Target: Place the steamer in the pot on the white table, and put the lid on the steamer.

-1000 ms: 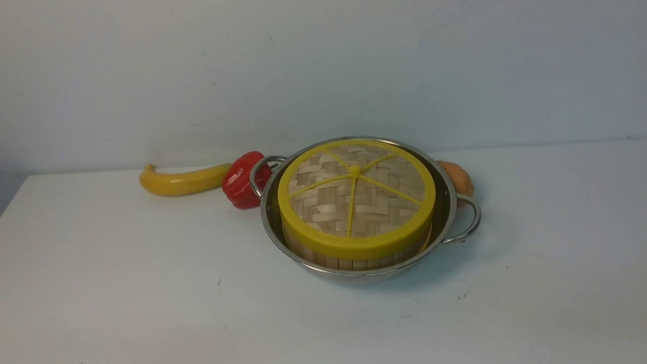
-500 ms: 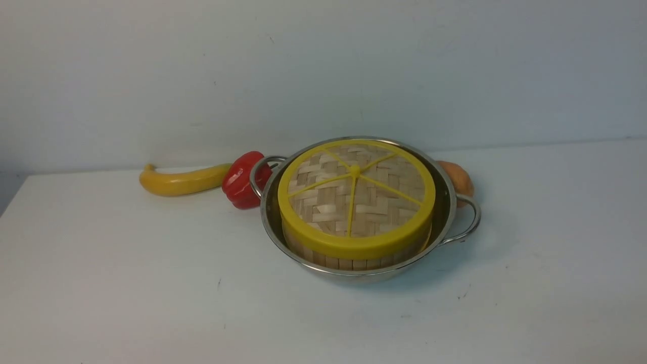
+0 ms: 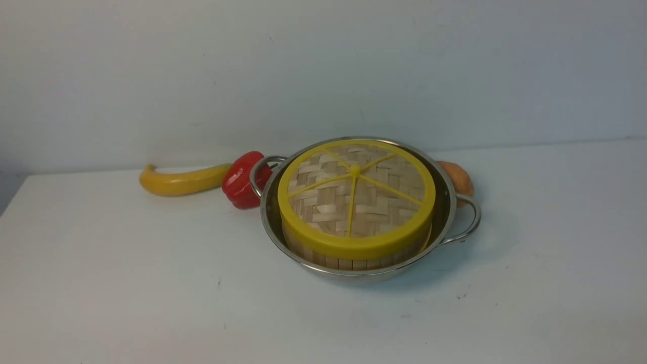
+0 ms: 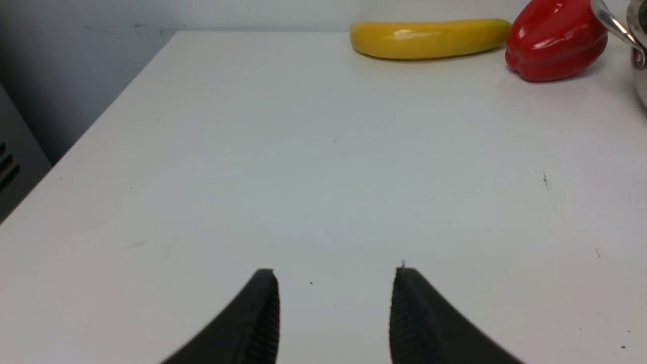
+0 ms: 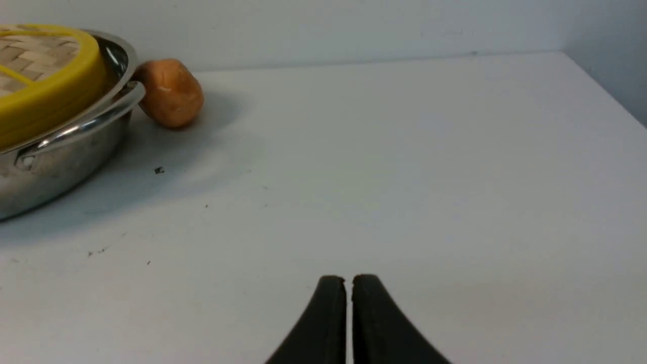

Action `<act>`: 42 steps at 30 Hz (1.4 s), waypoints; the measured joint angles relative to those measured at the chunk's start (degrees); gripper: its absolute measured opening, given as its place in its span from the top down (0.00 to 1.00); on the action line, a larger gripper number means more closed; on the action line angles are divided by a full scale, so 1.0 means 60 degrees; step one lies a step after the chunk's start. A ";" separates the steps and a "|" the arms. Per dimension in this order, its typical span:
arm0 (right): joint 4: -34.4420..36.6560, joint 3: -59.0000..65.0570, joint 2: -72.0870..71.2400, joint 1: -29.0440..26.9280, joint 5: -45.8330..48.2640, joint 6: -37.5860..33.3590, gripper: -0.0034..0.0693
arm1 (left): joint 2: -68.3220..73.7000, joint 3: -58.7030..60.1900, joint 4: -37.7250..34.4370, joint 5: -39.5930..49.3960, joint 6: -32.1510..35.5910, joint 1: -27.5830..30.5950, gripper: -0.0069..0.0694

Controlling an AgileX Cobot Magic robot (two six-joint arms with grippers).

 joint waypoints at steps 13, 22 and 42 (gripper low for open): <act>0.0252 0.0064 0.0000 0.0000 -0.0391 0.0009 0.91 | 0.0000 0.0000 0.0000 0.0000 0.0000 0.0000 0.53; 0.0252 0.0064 0.0000 0.0000 -0.0391 0.0009 0.90 | 0.0000 0.0000 0.0000 0.0000 0.0000 -0.0007 0.53; 0.0252 0.0064 0.0000 0.0000 -0.0391 0.0009 0.89 | 0.0000 0.0000 0.0000 0.0000 0.0000 -0.0048 0.53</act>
